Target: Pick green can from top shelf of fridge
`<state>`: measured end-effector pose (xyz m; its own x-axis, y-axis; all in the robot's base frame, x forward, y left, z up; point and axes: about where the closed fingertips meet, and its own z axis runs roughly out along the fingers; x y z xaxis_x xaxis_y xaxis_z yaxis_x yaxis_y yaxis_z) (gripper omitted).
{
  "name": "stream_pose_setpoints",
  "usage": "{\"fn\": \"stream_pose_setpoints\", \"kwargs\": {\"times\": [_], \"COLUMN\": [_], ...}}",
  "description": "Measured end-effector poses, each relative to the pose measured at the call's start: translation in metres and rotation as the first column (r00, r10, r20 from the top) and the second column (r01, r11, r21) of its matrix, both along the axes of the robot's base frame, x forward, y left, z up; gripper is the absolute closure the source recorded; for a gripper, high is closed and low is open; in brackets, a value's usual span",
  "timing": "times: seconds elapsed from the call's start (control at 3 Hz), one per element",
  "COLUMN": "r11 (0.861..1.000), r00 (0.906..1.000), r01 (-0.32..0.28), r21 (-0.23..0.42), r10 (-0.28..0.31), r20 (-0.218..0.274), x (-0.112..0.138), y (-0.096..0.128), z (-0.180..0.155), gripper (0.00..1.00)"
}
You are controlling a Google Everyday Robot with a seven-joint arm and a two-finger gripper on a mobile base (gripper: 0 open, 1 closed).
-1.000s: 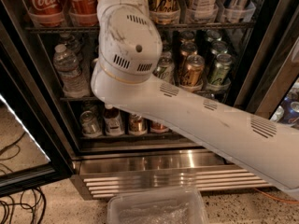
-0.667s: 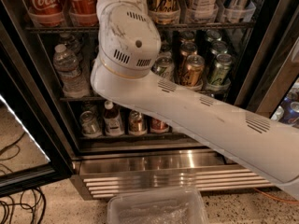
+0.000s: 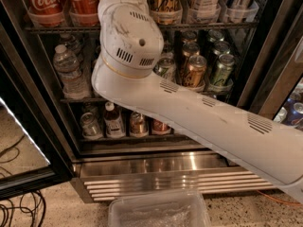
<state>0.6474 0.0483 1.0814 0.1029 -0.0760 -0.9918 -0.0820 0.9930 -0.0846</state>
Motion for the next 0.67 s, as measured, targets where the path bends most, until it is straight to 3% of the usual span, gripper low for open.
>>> {"fn": "stream_pose_setpoints", "kwargs": {"times": [0.67], "r11": [1.0], "r00": [0.9998], "r01": [-0.018], "r21": [-0.013], "r10": [0.018], "r20": [0.008], "x": [-0.0022], "y": [0.0021], "z": [0.0082], "gripper": [0.99]}}
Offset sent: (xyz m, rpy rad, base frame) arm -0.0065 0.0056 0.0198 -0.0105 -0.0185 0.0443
